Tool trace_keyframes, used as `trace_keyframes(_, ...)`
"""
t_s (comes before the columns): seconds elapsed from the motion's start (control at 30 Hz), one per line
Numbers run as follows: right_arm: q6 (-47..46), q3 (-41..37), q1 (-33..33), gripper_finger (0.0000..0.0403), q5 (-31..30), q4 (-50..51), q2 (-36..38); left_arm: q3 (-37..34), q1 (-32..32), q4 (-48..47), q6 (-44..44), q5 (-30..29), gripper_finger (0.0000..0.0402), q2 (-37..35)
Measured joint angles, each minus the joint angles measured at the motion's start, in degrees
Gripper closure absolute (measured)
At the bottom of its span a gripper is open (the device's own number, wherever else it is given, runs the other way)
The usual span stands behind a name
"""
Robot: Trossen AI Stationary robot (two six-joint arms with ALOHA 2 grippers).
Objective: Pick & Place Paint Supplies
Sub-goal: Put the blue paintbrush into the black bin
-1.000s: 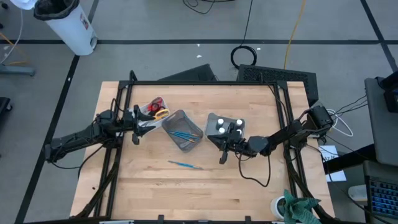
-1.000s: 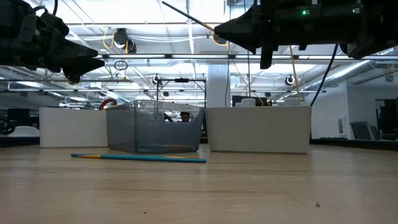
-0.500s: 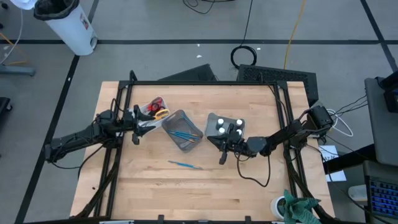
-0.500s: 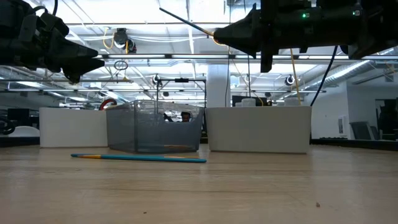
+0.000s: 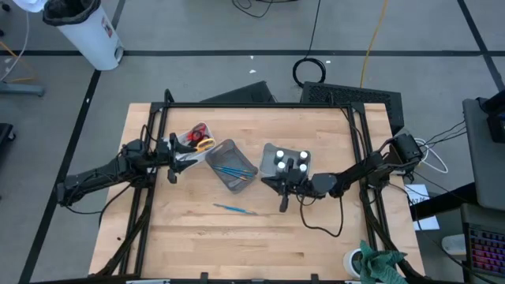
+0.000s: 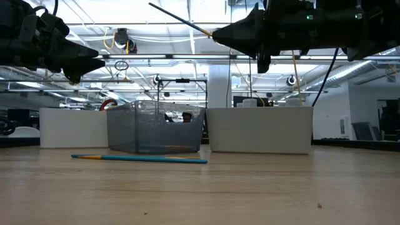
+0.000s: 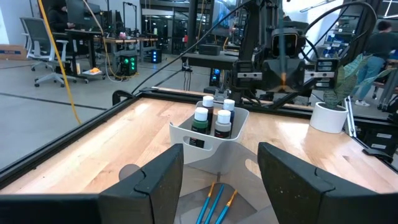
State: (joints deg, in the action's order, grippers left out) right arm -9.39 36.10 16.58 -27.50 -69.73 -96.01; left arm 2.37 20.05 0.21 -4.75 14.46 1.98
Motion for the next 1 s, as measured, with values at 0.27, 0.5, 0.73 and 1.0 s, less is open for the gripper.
trace_keyframes(0.27, 0.0, 0.0, 0.0, 0.0403, 2.5, -0.3, 0.0, 0.0, 0.0, 0.0, 0.0, 0.0, 0.0188, 0.0)
trace_keyframes(0.5, -0.1, 0.0, -0.8, 0.0403, 6.9, -0.3, 0.0, 0.0, 0.0, 0.0, 0.0, 0.0, 0.0188, 0.0)
trace_keyframes(0.73, -1.5, 0.0, -2.6, 0.0403, 16.2, -0.3, 0.0, 0.0, 0.0, 0.0, 0.0, 0.0, 0.0188, 0.0)
trace_keyframes(1.0, -1.9, 0.0, -5.1, 0.0403, 34.6, -0.3, 0.0, 0.0, 0.0, 0.0, 0.0, 0.0, 0.0188, 0.0)
